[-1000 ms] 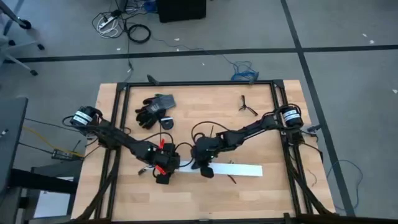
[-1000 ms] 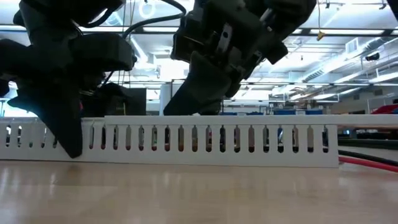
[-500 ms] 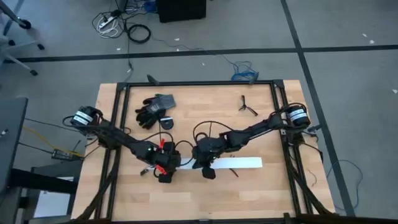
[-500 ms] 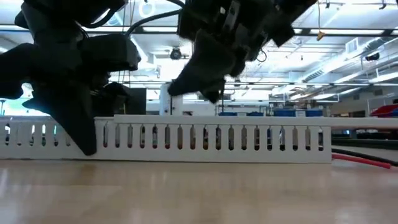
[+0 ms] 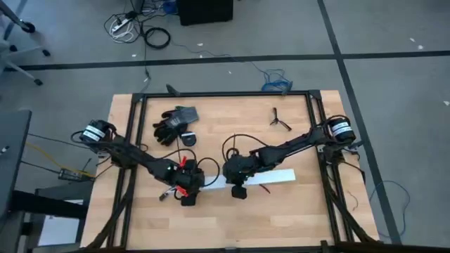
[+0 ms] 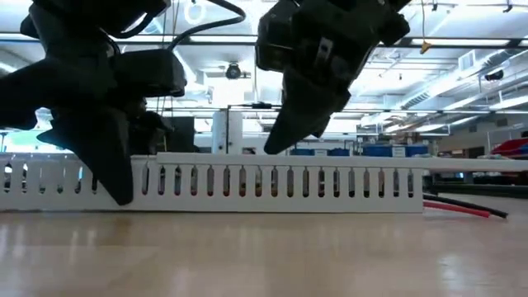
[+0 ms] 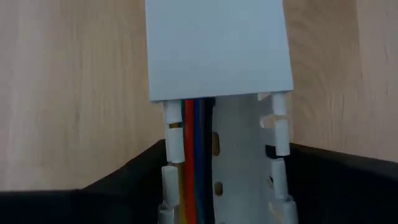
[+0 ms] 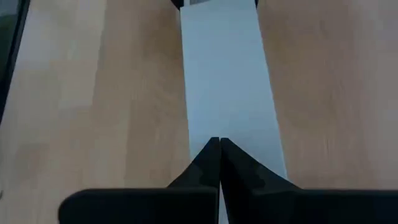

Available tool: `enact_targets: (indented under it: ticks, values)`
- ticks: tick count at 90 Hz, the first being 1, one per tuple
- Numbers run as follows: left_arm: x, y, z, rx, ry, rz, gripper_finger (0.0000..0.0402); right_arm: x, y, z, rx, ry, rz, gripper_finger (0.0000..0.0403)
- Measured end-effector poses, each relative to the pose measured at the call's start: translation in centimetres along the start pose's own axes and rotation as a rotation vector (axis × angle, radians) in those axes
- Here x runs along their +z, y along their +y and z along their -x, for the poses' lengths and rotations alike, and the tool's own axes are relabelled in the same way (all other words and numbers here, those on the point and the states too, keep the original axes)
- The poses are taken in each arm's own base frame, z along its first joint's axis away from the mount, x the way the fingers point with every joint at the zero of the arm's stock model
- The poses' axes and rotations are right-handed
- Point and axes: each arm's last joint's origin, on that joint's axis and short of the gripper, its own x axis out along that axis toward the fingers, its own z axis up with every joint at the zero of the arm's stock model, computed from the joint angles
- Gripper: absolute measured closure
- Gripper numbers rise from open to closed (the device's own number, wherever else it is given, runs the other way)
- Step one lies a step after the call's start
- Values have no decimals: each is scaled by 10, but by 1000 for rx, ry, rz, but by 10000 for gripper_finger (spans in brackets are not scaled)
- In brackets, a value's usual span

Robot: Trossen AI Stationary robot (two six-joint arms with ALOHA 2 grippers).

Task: Ziptie cables
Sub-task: Close the white cable duct cover

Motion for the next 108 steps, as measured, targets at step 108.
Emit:
enact_targets:
  ticks: [108]
  values:
    - [18, -8, 18, -77, 70, -64, 140, -9, -3, -47, 137, -32, 7, 403]
